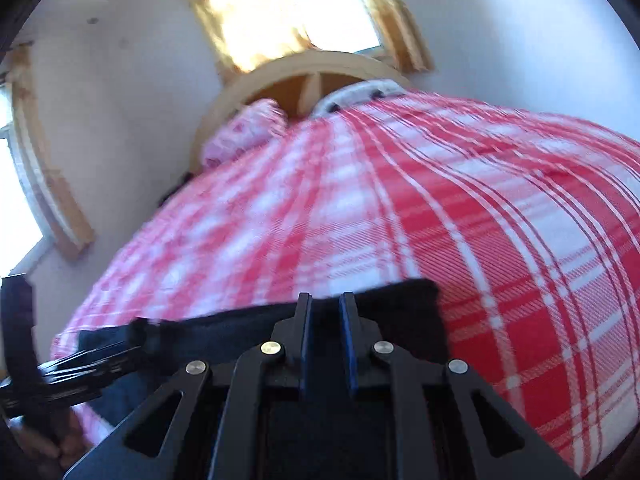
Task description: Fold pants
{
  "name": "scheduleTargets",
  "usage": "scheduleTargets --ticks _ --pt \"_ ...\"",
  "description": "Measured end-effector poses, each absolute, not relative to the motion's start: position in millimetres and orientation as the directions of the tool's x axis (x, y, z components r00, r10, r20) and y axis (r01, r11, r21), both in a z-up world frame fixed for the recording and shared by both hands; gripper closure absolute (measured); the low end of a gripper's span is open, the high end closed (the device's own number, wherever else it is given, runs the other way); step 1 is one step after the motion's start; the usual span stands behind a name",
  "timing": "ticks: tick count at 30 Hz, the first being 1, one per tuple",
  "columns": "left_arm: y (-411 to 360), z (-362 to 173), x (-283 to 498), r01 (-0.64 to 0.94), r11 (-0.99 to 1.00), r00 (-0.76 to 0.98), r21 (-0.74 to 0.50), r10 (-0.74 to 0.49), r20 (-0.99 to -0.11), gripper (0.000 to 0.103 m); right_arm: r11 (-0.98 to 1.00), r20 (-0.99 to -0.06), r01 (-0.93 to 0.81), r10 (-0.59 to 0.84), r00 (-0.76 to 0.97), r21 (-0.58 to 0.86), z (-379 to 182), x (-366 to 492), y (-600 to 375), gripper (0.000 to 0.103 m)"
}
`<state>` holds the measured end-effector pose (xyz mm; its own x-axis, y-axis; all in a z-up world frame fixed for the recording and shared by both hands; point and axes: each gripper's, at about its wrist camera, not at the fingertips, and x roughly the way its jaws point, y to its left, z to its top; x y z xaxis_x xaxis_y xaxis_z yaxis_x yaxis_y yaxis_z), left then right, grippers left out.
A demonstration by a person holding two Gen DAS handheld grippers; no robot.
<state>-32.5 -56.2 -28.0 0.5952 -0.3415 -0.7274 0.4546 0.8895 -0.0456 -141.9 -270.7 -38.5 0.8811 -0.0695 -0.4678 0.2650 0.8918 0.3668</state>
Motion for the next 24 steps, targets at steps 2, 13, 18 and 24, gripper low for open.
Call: scheduleTargets --ticks 2,13,18,24 --pt "-46 -32 -24 0.383 0.921 0.658 0.063 -0.225 -0.718 0.026 0.923 -0.445 0.205 -0.041 0.894 0.326 -29 -140 -246 0.073" --pt "26 -48 3 0.201 0.964 0.678 0.172 -0.01 -0.735 0.026 0.962 -0.582 0.006 0.16 0.797 0.273 -66 -64 -133 0.055" --pt "51 -57 11 0.137 0.974 0.666 0.181 0.044 -0.745 0.026 0.988 -0.58 -0.002 0.091 0.81 0.152 -70 -61 -107 0.028" --pt "80 -60 15 0.083 0.978 0.662 0.19 0.088 -0.745 0.021 0.996 -0.588 -0.003 0.054 0.807 0.088 -61 -61 -94 0.024"
